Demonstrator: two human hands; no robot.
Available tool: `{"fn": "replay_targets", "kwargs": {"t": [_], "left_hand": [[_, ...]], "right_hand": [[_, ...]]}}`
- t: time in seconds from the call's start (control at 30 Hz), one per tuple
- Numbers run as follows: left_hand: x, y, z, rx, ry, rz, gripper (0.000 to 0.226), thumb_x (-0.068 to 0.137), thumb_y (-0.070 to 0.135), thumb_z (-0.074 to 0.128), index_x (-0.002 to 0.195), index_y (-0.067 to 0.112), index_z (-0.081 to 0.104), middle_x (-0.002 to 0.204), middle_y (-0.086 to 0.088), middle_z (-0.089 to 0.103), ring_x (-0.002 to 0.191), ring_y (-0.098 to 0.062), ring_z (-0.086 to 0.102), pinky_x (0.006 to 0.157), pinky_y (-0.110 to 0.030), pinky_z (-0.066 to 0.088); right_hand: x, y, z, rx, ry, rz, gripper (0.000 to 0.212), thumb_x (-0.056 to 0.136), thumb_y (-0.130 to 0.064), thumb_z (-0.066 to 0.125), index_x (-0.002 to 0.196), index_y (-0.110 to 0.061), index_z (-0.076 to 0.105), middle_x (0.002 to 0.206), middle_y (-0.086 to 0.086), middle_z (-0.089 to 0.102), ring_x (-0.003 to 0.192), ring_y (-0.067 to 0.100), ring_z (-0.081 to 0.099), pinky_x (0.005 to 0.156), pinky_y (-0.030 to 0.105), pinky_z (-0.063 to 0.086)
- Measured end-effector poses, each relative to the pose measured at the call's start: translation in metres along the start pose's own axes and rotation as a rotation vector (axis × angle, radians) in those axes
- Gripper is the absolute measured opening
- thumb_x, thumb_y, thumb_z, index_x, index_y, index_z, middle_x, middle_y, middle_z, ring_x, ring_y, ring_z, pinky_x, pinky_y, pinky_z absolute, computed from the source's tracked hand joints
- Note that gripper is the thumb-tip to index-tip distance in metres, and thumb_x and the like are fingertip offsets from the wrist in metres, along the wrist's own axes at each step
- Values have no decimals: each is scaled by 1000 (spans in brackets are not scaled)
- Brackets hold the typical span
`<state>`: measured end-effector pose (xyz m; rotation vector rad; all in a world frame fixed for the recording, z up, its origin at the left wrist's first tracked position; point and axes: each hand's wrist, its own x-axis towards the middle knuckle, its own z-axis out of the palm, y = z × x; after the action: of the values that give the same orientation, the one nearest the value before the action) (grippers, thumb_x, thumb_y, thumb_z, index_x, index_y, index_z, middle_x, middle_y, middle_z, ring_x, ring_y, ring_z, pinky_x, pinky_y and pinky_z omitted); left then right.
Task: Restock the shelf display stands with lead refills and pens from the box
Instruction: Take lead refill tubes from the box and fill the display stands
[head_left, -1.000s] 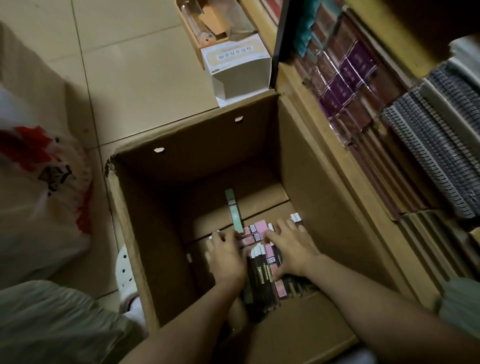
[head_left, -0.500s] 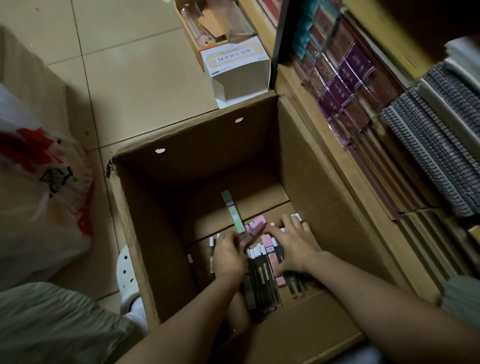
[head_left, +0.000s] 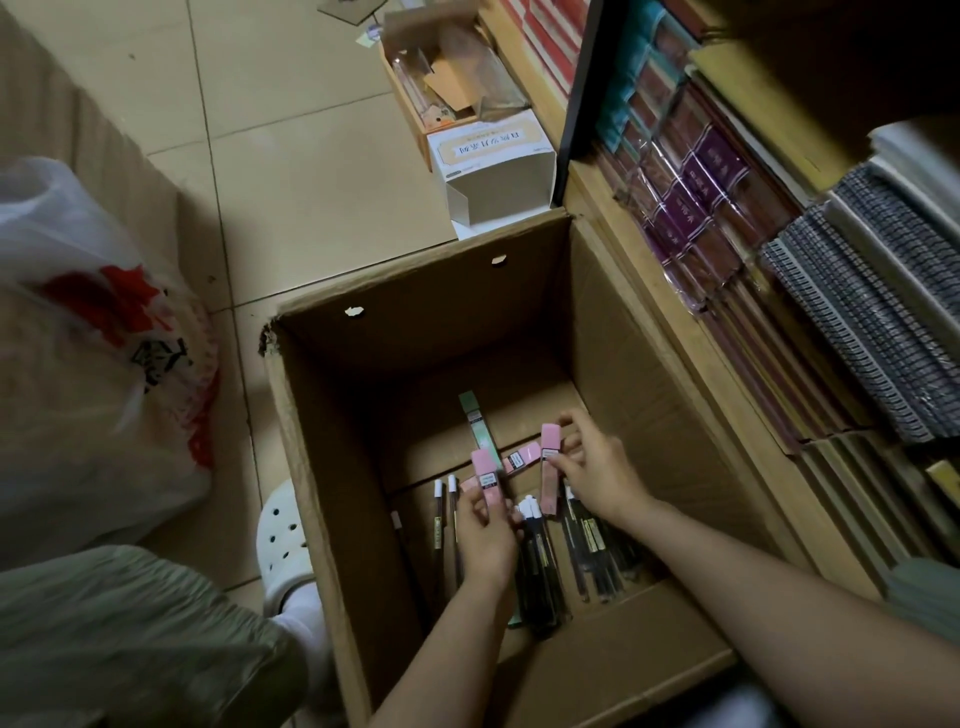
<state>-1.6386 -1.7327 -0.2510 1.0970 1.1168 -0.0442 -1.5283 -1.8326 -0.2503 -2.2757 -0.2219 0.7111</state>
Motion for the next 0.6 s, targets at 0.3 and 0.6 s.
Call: {"fn": "replay_targets", "kwargs": {"t": [0.3,0.6], "left_hand": [[-7,6,0,108,-149,33,21,98,27,54,119,27,53,112,2,65,95,-8,66,69,-21,54],[15,3,-2,28,12,-47,29,91,12,63,115,25,53,109,-2,68,98,-21,67,88,-47,56]], "right_hand": [[-4,-15,2,256,-232,81,38,86,3,68,96,-30,51,91,13,56,73,33,70,68,45,61],[14,-14,-3,37,-173,38,36,86,-12,72,121,-17,63,109,8,64,88,9,63,83,20,55]]}}
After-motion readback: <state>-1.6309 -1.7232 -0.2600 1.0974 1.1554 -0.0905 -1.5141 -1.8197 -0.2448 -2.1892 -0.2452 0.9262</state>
